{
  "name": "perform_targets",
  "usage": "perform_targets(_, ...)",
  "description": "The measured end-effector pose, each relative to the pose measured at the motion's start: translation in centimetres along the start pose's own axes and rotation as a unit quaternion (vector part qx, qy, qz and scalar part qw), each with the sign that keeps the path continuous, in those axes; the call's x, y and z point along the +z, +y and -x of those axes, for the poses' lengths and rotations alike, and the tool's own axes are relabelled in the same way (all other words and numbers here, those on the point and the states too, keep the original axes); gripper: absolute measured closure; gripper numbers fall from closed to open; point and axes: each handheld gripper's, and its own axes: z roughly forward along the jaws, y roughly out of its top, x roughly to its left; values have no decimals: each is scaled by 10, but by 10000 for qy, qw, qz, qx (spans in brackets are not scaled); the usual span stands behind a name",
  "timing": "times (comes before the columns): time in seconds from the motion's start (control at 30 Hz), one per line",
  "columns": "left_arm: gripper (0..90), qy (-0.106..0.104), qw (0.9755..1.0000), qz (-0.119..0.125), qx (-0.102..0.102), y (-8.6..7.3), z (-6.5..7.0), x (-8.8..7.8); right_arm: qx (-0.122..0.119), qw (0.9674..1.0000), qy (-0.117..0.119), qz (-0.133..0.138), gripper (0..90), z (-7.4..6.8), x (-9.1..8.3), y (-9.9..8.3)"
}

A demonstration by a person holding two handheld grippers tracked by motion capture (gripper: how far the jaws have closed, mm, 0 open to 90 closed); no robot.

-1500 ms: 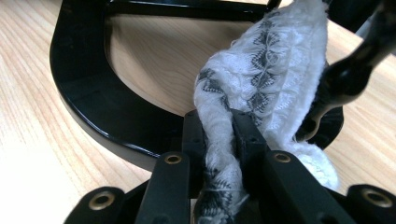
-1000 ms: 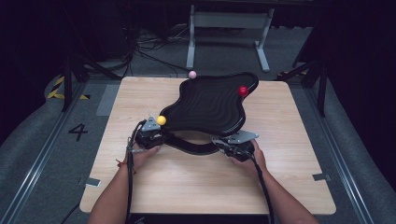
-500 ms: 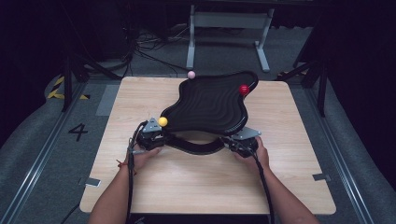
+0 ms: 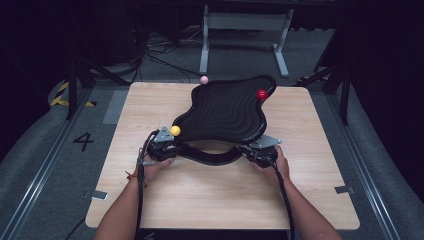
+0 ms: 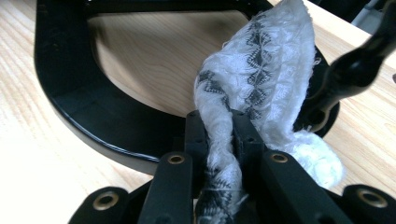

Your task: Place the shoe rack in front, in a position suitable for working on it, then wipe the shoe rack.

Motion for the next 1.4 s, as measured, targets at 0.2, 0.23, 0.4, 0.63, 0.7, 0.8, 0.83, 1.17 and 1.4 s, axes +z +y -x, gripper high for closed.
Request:
perform_targets(0.2, 740, 3, 10000, -4, 11, 0, 0, 0, -65, 9999, 146, -16, 800, -9, 0, 2)
perform_targets(0.23, 740, 3, 10000, -4, 11, 0, 0, 0, -114, 9998, 144, -30, 800, -11, 0, 2)
perform_targets(0.4, 740, -8, 10000, -11, -5, 0, 0, 0, -241, 9994, 266, -16, 799, -21, 1, 4)
perform_targets(0.63, 740, -34, 10000, -16, 11, 0, -1, 0, -372, 9986, 366, -39, 799, -32, 5, 7)
perform_targets(0.7, 740, -35, 10000, 3, -17, 0, 0, 0, -430, 9983, 394, -76, 798, -37, 8, 10)
perform_targets(0.8, 740, -37, 10000, -8, -4, -1, 1, -1, -467, 9978, 469, -58, 798, -44, 12, 12)
perform_targets(0.83, 740, -31, 10000, -19, 0, 0, 1, -1, -483, 9976, 500, -53, 798, -46, 13, 13)
perform_targets(1.17, 740, -56, 10000, -20, 49, 0, 2, -1, -554, 9971, 519, -87, 799, -48, 14, 15)
perform_targets(1.4, 740, -115, 9999, -42, 76, 0, 6, 0, -544, 9974, 454, -102, 800, -41, 15, 15)
